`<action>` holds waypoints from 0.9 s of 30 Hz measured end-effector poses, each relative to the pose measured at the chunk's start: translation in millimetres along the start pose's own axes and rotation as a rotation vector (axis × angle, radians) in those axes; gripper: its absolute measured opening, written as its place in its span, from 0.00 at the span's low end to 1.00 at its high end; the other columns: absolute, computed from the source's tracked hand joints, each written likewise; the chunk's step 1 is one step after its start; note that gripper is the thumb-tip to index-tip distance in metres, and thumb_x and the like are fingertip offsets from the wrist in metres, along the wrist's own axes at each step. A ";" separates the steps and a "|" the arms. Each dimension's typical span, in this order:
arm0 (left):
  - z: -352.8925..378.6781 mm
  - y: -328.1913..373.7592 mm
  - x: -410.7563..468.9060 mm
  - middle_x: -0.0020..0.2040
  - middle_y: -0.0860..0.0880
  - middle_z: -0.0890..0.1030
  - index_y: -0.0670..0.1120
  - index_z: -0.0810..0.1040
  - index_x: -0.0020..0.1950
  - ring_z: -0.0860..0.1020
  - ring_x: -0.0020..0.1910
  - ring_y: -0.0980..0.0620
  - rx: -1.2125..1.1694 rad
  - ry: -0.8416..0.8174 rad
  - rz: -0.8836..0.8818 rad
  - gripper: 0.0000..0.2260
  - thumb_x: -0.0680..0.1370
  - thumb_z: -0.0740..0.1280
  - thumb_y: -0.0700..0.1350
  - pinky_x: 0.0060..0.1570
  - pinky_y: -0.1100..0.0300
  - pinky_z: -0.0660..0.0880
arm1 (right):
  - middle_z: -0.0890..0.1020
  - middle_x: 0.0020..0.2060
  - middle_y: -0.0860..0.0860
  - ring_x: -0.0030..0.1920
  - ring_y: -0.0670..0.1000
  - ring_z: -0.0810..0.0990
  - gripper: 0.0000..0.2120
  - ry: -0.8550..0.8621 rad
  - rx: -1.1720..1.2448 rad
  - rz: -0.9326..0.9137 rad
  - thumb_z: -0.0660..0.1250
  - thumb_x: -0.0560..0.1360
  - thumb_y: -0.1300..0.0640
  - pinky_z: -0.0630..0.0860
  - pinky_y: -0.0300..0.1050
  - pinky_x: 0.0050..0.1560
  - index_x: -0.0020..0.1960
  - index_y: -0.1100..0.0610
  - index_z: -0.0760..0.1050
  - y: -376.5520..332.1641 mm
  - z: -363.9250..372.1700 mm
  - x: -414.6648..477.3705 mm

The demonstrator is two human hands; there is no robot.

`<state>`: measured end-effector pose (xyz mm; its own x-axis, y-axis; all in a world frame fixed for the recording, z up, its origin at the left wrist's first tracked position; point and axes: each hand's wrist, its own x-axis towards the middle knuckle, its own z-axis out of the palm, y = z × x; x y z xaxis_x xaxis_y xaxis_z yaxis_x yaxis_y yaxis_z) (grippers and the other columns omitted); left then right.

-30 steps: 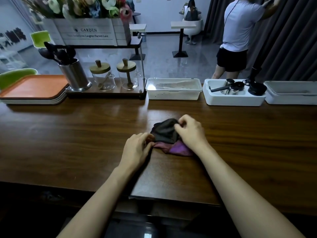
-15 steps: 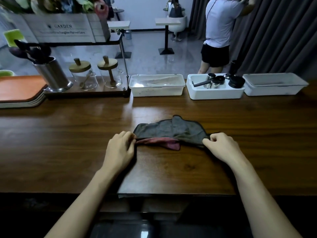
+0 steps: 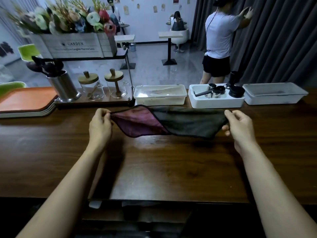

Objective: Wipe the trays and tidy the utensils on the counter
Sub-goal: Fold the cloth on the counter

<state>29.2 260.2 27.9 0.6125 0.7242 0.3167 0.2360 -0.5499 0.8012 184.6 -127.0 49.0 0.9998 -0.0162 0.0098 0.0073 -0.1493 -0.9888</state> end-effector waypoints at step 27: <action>-5.2 -21.9 4.5 0.48 0.49 0.83 0.53 0.82 0.55 0.79 0.43 0.55 -0.262 -0.321 -0.145 0.18 0.77 0.69 0.29 0.47 0.63 0.76 | 0.85 0.41 0.47 0.46 0.48 0.80 0.08 -0.172 -0.054 -0.007 0.70 0.79 0.52 0.73 0.42 0.48 0.46 0.55 0.83 10.5 24.6 9.5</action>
<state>22.8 277.7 14.5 0.8004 0.5973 0.0508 0.1625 -0.2978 0.9407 194.6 -104.4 35.0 0.9880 0.1541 -0.0137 0.0180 -0.2022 -0.9792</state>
